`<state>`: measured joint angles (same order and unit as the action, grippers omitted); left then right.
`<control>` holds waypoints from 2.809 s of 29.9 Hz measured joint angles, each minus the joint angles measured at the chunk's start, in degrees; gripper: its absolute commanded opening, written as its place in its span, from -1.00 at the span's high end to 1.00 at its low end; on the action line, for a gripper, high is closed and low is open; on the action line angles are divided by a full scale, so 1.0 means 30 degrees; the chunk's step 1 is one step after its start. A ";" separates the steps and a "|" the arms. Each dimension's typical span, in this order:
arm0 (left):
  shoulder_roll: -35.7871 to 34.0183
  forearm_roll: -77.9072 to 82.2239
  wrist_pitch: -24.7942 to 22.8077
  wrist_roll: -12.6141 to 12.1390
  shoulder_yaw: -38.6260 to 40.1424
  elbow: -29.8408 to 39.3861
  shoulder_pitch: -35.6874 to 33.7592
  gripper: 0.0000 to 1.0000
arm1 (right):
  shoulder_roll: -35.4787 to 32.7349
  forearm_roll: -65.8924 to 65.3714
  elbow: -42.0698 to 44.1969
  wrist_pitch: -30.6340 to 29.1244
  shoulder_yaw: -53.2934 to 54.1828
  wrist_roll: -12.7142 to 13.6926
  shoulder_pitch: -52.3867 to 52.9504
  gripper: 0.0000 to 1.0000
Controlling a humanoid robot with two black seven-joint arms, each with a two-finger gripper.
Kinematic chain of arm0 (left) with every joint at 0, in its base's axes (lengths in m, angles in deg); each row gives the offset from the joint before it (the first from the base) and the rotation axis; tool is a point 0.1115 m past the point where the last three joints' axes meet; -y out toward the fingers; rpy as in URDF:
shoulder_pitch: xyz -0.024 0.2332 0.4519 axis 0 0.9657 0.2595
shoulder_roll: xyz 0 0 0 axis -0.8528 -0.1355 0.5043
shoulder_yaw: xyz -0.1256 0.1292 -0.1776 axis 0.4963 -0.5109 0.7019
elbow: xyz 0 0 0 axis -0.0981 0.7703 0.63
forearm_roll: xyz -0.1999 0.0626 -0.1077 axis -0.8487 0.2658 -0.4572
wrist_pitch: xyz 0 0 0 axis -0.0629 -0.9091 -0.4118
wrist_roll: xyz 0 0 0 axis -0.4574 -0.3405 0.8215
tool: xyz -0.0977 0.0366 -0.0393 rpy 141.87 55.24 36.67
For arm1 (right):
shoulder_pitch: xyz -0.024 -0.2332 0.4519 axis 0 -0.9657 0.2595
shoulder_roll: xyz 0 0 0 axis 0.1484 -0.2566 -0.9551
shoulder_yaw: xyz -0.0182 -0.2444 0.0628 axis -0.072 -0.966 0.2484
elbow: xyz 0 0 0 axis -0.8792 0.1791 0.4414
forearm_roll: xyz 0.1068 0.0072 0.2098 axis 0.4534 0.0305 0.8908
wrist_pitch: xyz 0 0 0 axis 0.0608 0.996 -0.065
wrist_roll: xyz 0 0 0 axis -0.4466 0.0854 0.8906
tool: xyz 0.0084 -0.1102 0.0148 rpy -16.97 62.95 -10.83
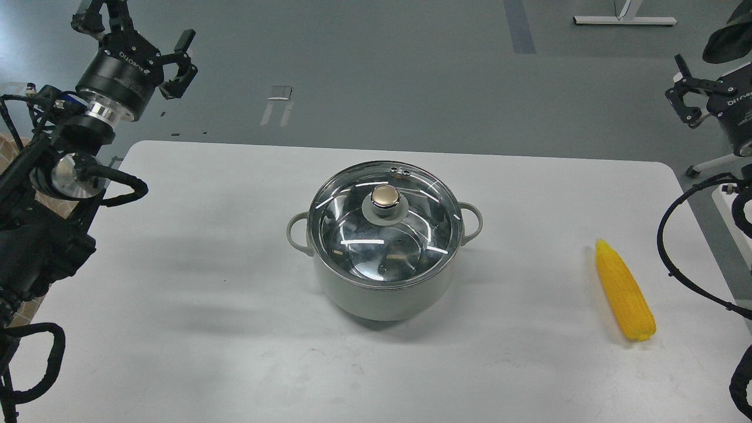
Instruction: Open pot and put corn in
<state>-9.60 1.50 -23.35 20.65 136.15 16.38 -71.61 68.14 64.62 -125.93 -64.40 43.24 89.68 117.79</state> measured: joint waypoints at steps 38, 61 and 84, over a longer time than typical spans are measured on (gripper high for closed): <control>-0.0882 3.4280 0.4852 0.0388 -0.8803 1.3481 0.0682 -0.50 | -0.0161 0.0061 -0.0469 -0.0001 0.0997 -0.0477 -0.1634 -1.00; -0.0018 3.5327 0.5111 0.0368 -0.9016 1.2860 0.1574 -0.26 | -0.0140 0.0059 -0.0472 -0.0001 0.1084 -0.0553 -0.1709 -1.00; -0.0671 3.5318 0.5391 0.0455 -0.8457 1.3284 0.2034 0.28 | -0.0083 0.0057 -0.0440 -0.0001 0.1080 -0.0553 -0.1796 -1.00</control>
<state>-11.61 107.46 -7.18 22.02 110.77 56.23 -65.51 67.89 64.79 -127.25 -64.40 46.48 88.02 112.40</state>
